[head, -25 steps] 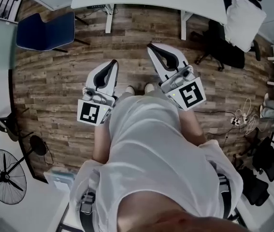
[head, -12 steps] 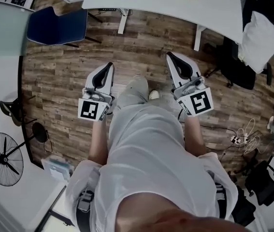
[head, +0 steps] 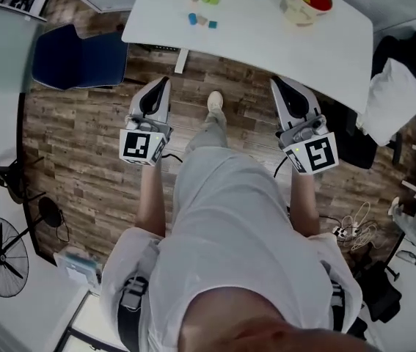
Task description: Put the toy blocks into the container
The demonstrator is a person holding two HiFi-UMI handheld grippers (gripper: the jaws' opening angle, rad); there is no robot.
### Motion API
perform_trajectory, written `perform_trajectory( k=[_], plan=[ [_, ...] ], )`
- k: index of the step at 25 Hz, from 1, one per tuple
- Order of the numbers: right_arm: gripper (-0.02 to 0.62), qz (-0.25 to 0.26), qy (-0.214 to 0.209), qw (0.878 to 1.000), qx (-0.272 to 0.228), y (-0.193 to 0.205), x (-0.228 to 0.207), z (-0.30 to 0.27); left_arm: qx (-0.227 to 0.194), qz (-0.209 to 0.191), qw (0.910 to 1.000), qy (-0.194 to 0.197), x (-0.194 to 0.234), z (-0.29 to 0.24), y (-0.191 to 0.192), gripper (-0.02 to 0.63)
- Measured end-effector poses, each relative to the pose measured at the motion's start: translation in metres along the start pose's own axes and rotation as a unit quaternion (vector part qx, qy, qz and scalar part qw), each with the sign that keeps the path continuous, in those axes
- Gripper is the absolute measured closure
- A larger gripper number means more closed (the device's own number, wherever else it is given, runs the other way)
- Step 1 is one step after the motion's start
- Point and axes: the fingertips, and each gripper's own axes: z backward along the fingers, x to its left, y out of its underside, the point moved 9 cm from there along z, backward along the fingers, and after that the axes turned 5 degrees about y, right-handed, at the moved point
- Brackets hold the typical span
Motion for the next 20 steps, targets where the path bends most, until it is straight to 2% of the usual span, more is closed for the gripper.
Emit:
perform_trajectory(
  k=[4, 9, 12, 17, 20],
  plan=[
    [0.595, 0.014, -0.012, 1.000, 0.009, -0.018, -0.038, -0.072, 0.011, 0.010, 0.9999, -0.001, 0.059, -0.056, 0.000, 0.609],
    [0.595, 0.006, -0.034, 0.999, 0.028, -0.005, -0.077, -0.149, 0.044, 0.010, 0.9990, -0.008, 0.110, -0.128, 0.024, 0.609],
    [0.595, -0.012, -0.042, 0.998, 0.035, 0.006, -0.095, -0.179, 0.060, 0.005, 0.9981, -0.016, 0.125, -0.164, 0.044, 0.609],
    [0.595, -0.038, -0.055, 0.997, 0.037, 0.024, -0.124, -0.209, 0.076, -0.015, 0.9955, -0.055, 0.140, -0.212, 0.090, 0.607],
    [0.595, -0.057, -0.065, 0.996, 0.036, 0.033, -0.145, -0.217, 0.109, 0.003, 0.9923, -0.058, 0.147, -0.238, 0.127, 0.607]
  ],
)
